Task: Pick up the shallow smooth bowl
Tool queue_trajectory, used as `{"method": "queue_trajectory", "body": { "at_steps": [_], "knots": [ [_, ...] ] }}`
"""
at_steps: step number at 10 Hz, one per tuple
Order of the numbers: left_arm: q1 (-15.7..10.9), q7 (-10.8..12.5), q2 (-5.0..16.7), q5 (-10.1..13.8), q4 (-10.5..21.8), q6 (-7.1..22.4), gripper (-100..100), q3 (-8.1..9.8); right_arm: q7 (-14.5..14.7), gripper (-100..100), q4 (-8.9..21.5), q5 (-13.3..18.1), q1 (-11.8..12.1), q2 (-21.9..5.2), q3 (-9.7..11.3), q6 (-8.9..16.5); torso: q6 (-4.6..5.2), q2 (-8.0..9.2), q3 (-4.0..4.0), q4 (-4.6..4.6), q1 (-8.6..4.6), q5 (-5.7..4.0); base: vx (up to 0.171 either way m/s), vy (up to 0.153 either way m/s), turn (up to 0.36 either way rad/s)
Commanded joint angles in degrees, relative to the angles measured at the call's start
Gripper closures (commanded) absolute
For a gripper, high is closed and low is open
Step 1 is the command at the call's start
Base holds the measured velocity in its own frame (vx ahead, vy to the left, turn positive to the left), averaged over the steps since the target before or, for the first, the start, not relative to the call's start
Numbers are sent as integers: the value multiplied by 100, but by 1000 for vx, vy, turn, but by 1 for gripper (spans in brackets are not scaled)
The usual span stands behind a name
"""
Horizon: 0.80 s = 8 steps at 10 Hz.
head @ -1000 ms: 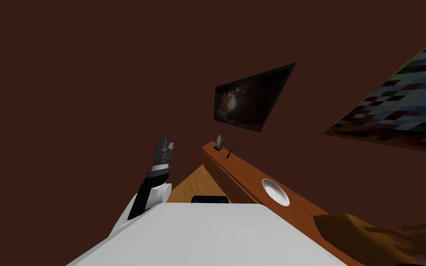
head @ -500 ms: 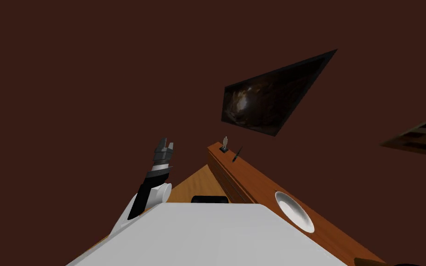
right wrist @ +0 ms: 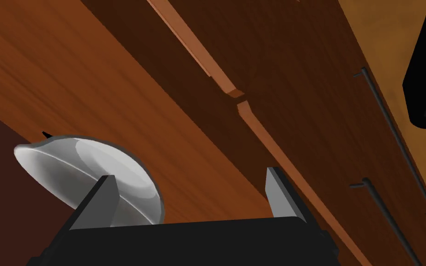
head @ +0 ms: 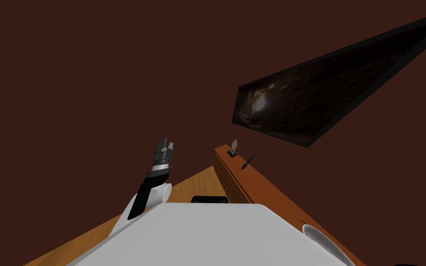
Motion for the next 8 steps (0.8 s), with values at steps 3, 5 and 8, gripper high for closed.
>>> {"method": "queue_trajectory", "body": {
  "at_steps": [3,5,8],
  "knots": [
    [0,0,0,0,0,0,0,0,151,-100,230,163,135,-261,234,204,-1,-2,-1,0,0,-1,69,-27,215],
    [0,0,0,0,0,0,0,0,255,-100,418,273,163,-407,346,262,-2,5,3,2,-1,0,58,-37,209],
    [0,0,0,0,0,0,0,1,384,-100,631,441,152,-469,351,253,2,5,3,1,-7,-2,47,-44,154]
  ]
}}
